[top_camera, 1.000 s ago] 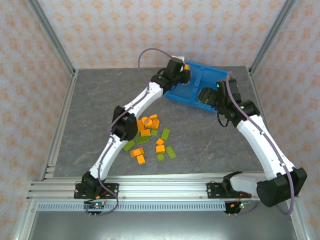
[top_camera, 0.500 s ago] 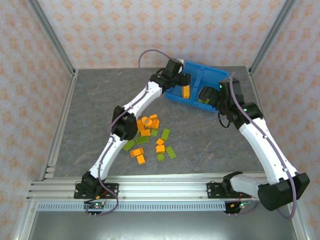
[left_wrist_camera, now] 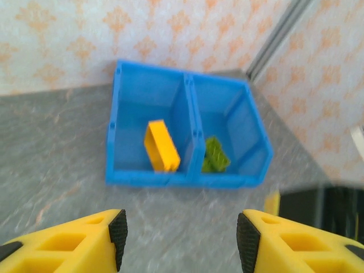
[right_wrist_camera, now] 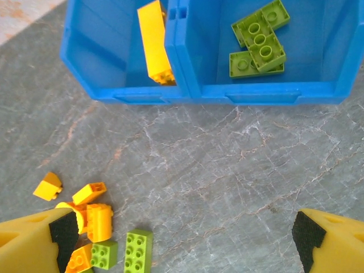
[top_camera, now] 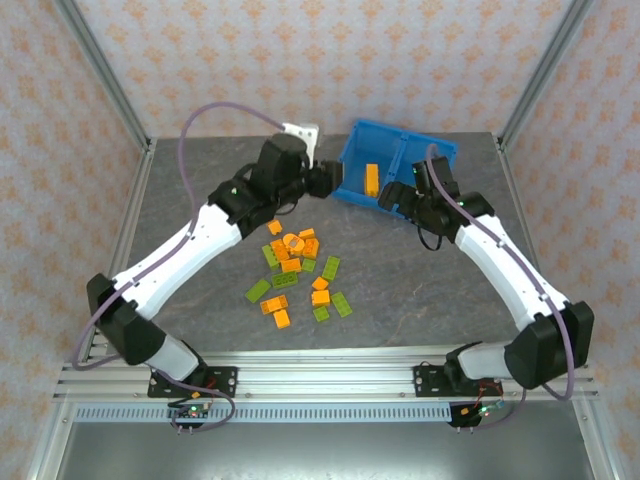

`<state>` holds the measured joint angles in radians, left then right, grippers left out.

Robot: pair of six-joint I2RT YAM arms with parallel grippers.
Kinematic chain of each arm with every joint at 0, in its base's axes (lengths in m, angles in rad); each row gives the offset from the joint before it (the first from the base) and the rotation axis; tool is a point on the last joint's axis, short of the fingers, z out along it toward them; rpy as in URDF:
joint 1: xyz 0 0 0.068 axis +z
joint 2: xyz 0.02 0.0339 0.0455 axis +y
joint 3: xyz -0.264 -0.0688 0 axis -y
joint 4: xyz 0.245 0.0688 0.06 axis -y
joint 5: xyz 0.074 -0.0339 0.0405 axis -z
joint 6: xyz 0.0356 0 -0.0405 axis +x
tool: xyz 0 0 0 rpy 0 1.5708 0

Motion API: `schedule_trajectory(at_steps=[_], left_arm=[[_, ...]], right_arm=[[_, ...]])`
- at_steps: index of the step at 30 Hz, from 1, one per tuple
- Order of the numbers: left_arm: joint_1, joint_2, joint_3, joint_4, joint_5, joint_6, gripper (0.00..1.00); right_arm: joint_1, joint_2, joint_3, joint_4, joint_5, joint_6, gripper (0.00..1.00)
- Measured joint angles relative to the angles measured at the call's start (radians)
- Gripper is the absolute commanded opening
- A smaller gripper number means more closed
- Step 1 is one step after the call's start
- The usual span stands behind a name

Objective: Sort the legos into containers by color

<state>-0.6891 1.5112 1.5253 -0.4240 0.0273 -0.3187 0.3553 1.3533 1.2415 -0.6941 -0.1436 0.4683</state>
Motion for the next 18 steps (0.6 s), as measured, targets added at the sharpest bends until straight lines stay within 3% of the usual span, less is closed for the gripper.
schedule_trajectory(at_steps=[3, 8, 11, 18], left_arm=[[-0.066, -0.011, -0.127, -0.031, -0.011, -0.003, 0.56], [-0.084, 0.04, -0.293, -0.097, 0.022, -0.032, 0.61], [-0.095, 0.118, -0.301, -0.104, 0.039, -0.051, 0.67], [-0.116, 0.308, -0.291, -0.078, 0.06, -0.06, 0.7]], right_arm=[[0.0, 0.045, 0.004, 0.001, -0.012, -0.009, 0.98], [0.0, 0.095, 0.01, 0.0, -0.011, -0.012, 0.99], [0.0, 0.097, 0.01, 0.0, -0.01, -0.011, 0.99], [0.0, 0.089, 0.009, 0.0, -0.002, -0.008, 0.99]])
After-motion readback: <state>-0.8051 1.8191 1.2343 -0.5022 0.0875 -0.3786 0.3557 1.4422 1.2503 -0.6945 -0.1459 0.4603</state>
